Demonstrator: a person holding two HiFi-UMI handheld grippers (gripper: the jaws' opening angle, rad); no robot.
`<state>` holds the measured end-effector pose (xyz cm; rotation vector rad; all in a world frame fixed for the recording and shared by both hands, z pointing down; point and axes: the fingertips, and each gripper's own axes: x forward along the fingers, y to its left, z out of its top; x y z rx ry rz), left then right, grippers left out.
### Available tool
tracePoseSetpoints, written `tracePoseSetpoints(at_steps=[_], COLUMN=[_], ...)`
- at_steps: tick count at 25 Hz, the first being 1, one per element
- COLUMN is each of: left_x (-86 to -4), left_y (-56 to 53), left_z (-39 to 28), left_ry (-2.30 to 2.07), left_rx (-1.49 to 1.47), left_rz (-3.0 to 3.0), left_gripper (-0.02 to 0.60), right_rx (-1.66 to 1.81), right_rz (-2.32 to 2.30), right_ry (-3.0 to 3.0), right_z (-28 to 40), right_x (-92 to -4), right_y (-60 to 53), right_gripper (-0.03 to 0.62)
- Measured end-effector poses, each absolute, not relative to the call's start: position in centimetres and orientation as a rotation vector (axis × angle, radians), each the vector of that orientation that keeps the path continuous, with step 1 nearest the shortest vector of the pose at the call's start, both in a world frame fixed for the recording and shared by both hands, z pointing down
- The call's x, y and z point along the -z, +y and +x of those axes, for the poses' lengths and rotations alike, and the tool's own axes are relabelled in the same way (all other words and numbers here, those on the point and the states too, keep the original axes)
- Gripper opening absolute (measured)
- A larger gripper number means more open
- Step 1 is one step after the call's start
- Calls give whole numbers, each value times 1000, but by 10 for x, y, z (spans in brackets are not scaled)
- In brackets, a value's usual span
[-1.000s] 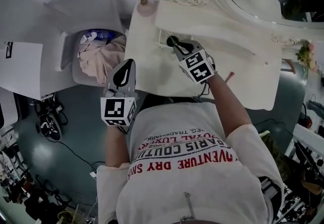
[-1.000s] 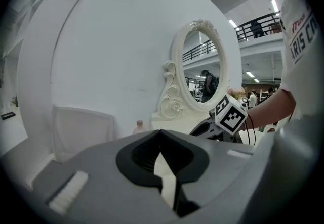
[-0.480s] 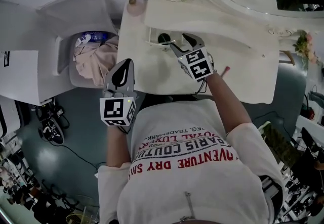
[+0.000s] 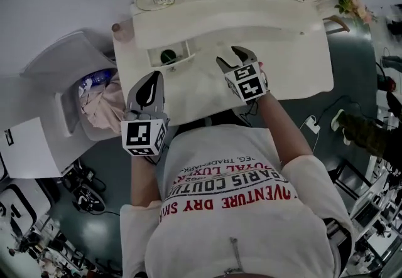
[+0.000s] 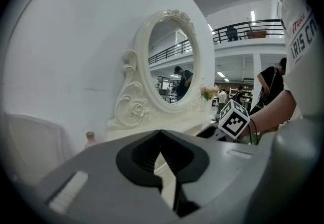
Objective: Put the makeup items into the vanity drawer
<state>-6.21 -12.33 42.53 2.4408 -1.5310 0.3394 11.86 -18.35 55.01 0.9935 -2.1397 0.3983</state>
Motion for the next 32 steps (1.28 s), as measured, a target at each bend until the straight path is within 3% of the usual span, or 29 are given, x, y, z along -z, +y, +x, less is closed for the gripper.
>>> tracePoseSetpoints(at_steps=[11, 18, 26, 28, 32], left_x=[-437, -449, -458, -458, -455], left_y=[-144, -149, -150, -149, -149], left_z=[14, 42, 47, 47, 47], left_ry=[-1273, -1161, -1129, -1125, -1133], left_rx=[-398, -464, -488, -490, -479], left_rz=[2572, 2606, 2606, 2608, 2610], left_gripper=[11, 11, 11, 11, 11], right_rx=[-584, -794, -863, -881, -881], right_rz=[1319, 1394, 1377, 1348, 1289], right_ry=[-1869, -1731, -1714, -1711, -1711], right_z=[236, 272, 269, 268, 266], right_x=[-586, -625, -632, -633, -632], right_y=[-156, -130, -127, -126, -125], right_gripper=[212, 212, 137, 52, 51])
